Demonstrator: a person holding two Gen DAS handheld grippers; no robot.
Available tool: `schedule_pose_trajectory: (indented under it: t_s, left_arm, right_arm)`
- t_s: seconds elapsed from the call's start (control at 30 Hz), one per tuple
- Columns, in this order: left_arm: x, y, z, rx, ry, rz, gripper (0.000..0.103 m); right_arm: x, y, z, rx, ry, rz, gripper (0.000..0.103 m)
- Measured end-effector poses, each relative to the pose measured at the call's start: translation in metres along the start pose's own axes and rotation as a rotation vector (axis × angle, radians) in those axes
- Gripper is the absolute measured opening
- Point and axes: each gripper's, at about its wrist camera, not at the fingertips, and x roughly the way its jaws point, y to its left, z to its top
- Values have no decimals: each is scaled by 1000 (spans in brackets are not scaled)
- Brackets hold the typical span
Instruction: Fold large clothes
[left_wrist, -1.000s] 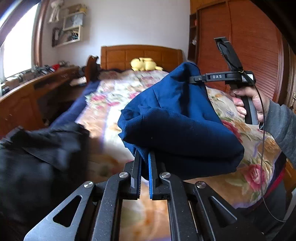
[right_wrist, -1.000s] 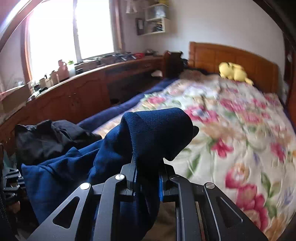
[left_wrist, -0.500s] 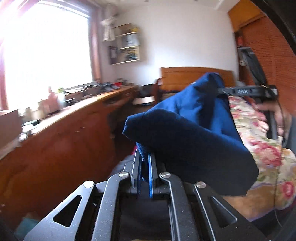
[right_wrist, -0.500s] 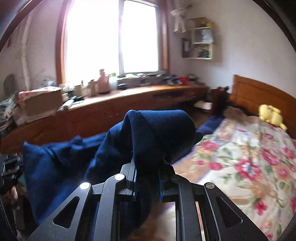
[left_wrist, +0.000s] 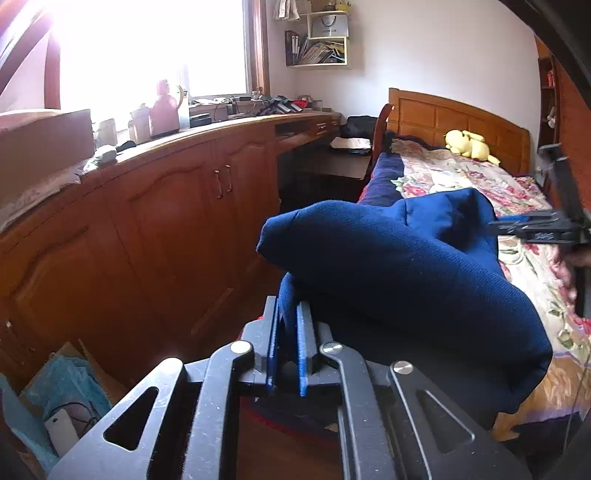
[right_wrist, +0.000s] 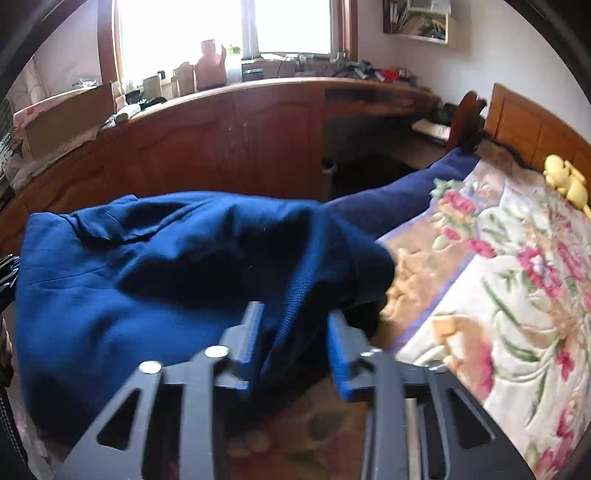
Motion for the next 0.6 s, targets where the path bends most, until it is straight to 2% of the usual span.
schedule_pose_trajectory:
  t_s: [0.03,0.17,0.37,0.47,0.6]
  left_arm:
    - [-2,1,0,1,-7,-4,13]
    - [-31,-5,-10,13,-20,12,31]
    - [-67,-25,-5,43,-57,-7,35]
    - [-85,-49,2,65,-89,-29,36]
    - [-100,-85,9,104,-109,-62,36]
  right_arm:
    - [-8,7,1,-12,-19,0,53]
    - [-45,13,-15,-47,-67,11,64]
    - [-93,10,-62,-54,-126,10,73]
    - [-119,5,-84,-29,-145,12,77]
    - [-155,3,-104,-12,-177,-27,81]
